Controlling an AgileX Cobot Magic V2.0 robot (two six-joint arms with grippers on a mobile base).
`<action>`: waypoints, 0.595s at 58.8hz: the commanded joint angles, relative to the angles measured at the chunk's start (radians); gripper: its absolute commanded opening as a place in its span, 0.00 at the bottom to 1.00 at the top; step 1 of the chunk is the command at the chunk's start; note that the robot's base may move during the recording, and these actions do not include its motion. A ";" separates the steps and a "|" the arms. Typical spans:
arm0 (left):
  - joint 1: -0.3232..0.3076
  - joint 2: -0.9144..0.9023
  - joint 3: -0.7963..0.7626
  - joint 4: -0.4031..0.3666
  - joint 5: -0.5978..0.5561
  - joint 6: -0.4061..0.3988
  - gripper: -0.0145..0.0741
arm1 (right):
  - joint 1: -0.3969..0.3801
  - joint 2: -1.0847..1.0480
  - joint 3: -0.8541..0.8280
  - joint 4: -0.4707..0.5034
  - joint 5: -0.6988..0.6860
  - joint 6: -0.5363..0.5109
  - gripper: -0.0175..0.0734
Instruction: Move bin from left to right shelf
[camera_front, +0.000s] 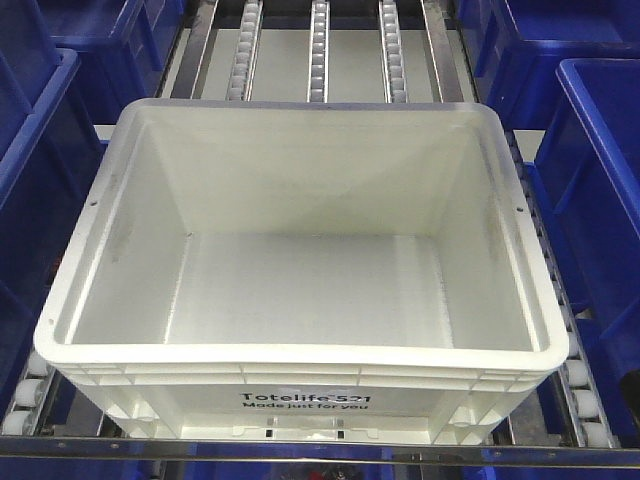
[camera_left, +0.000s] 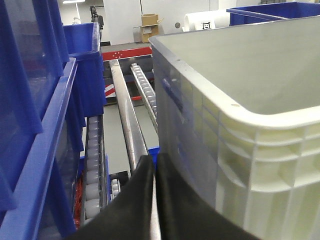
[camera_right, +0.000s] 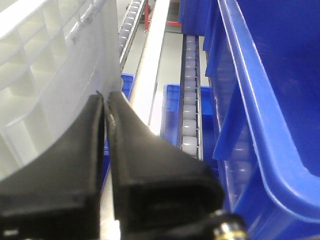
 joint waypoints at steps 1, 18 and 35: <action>-0.004 -0.015 0.019 -0.009 -0.068 -0.007 0.16 | -0.001 -0.010 0.019 -0.009 -0.074 -0.008 0.18; -0.004 -0.015 0.019 -0.009 -0.068 -0.007 0.16 | -0.001 -0.010 0.019 -0.009 -0.074 -0.008 0.18; -0.004 -0.015 0.019 -0.009 -0.068 -0.007 0.16 | -0.001 -0.010 0.019 -0.009 -0.074 -0.008 0.18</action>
